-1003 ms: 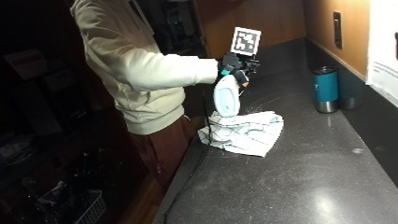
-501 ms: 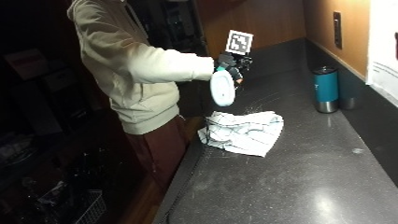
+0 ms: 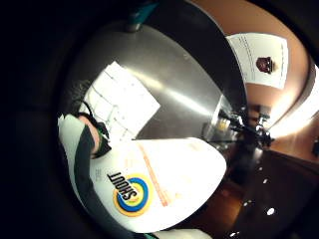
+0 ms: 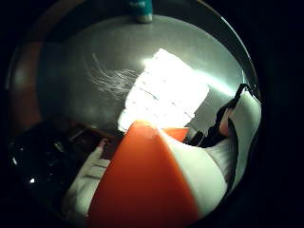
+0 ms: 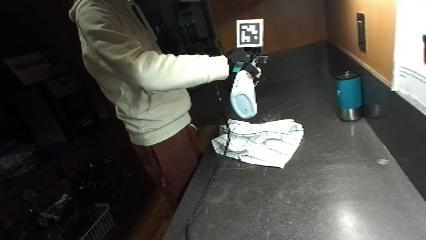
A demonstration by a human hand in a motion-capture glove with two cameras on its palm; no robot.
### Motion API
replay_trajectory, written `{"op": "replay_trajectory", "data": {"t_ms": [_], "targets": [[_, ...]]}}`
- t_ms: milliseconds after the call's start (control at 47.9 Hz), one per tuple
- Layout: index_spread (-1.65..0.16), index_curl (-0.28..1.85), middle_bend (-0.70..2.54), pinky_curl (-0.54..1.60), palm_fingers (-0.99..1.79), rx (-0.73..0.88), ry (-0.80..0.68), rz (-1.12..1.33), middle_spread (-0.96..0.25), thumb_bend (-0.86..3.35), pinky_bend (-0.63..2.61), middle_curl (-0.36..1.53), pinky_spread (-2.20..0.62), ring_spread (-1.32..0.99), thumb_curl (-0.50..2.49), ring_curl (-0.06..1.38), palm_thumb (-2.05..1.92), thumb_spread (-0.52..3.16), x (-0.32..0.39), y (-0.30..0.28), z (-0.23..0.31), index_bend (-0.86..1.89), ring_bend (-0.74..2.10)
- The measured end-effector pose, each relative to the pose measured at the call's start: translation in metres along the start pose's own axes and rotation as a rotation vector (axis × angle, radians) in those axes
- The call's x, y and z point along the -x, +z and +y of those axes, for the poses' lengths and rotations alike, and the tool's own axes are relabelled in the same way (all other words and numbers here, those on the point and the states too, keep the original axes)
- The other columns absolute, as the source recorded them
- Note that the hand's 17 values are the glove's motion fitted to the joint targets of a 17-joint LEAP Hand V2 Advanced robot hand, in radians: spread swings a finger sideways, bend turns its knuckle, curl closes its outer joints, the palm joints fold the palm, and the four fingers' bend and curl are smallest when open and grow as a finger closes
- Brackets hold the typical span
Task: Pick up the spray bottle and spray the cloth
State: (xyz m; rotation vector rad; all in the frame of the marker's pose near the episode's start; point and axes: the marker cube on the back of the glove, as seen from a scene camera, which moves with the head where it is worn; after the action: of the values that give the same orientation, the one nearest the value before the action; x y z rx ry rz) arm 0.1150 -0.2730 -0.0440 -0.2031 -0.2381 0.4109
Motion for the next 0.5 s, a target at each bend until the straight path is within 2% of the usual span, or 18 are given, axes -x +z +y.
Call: {"op": "replay_trajectory", "data": {"t_ms": [63,292,501], "targets": [[-0.16,0.54,0.63,0.37,1.39,-0.062,-0.003,-0.091,-0.11,-0.04,0.31,0.51,-0.2,-0.16,0.78,0.46,0.93,0.17,-0.003,-0.012,0.0,0.49,0.66],[-0.16,0.54,0.63,0.37,1.39,-0.224,-0.012,-0.688,-0.11,-0.04,0.31,0.51,-0.2,-0.16,0.78,0.46,0.93,0.17,0.009,-0.061,-0.006,0.49,0.66],[-0.16,0.53,0.63,0.37,1.39,-0.377,-0.065,-1.006,-0.11,-0.04,0.31,0.51,-0.2,-0.16,0.78,0.46,0.93,0.17,0.032,-0.086,-0.013,0.49,0.66]]}}
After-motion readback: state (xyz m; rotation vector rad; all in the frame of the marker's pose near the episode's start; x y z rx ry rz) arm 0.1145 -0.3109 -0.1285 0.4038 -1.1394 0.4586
